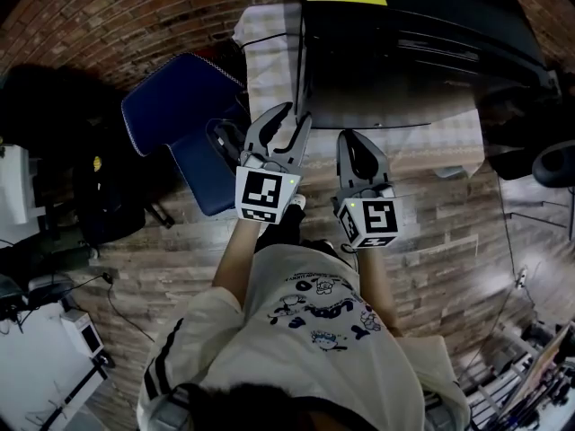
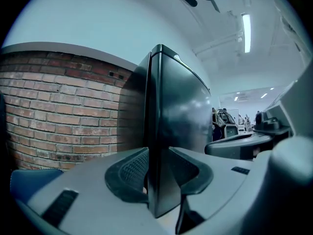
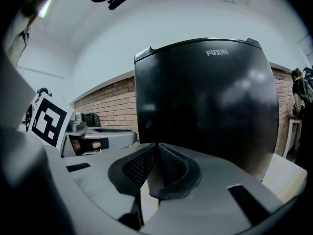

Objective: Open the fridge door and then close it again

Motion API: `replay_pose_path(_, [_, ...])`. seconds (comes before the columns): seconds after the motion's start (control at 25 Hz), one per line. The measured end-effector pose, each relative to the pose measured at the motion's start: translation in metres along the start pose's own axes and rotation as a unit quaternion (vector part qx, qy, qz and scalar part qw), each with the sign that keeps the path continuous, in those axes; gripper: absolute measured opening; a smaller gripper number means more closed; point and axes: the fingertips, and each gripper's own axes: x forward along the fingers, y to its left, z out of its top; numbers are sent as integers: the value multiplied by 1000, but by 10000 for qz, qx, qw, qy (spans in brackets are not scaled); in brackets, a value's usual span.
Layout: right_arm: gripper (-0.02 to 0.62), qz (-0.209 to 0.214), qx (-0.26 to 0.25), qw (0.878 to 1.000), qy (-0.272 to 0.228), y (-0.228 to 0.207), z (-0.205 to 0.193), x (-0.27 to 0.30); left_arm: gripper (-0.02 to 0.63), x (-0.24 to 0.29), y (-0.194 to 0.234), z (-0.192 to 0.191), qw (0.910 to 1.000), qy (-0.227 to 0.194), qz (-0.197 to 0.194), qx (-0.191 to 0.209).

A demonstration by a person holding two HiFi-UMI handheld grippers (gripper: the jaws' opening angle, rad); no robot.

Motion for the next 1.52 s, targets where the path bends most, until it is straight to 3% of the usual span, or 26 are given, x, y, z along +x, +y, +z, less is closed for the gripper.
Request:
replay_pose_path(0.36, [41,-188,47,9994,-286,4,11,-21,129,-30,-16,2,9988,45,496,2])
replay_pose_path(0.8, [41,-274,15,9987,-426,15,14,-53,129,-62,-49,17,9983,-157,570,2])
replay_pose_path(1.52, [40,-380,-6,9980,-500,19,13,-80,129,-88,-66,23,9973,-290,667,37])
